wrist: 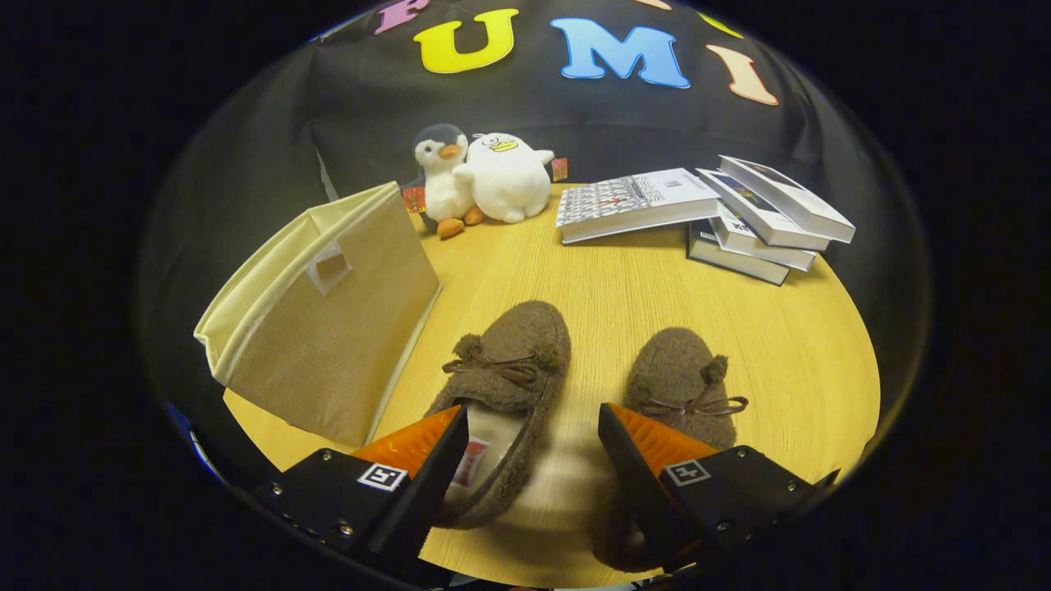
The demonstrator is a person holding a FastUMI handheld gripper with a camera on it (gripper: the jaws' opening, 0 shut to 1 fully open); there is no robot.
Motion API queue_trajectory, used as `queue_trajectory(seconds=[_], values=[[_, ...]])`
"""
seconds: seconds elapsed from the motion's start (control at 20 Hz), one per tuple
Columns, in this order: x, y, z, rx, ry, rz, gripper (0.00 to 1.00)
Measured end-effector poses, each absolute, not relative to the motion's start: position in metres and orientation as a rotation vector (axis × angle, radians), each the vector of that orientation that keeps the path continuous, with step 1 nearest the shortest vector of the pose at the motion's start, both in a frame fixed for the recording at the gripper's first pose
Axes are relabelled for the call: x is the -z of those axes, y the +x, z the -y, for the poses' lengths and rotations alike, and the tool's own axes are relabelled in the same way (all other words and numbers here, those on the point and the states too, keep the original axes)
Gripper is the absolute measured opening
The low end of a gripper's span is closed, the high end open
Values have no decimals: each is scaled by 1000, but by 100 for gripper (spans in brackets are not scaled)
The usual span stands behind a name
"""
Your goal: Open the storage box then place both shoes into the box .Put the left shoe in first, then the right shoe, with the right side of both shoes facing outward in a uniform manner.
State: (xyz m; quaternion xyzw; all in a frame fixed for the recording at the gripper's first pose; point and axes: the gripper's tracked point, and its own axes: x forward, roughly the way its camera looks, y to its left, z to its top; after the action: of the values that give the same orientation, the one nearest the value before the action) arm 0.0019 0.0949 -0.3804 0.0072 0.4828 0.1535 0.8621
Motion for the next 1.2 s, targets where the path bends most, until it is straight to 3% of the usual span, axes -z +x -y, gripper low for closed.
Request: queue_trajectory(seconds=[0.15, 0.25, 0.35, 0.4, 0.45, 0.5, 0.65, 0.7, 1.2], values=[[397, -5, -100, -328, 22, -1059, 98], [403, -6, -102, -328, 22, -1086, 89], [406, -6, -104, -320, 46, -1106, 72], [408, -7, -108, -324, 67, -1117, 55], [408, -8, -108, -310, 80, -1126, 51], [407, -8, -109, -304, 90, -1141, 32], [412, 1, -100, -227, 85, -1140, 31], [409, -6, -98, -218, 121, -1170, 1], [348, 9, -117, -210, 396, -1155, 1]])
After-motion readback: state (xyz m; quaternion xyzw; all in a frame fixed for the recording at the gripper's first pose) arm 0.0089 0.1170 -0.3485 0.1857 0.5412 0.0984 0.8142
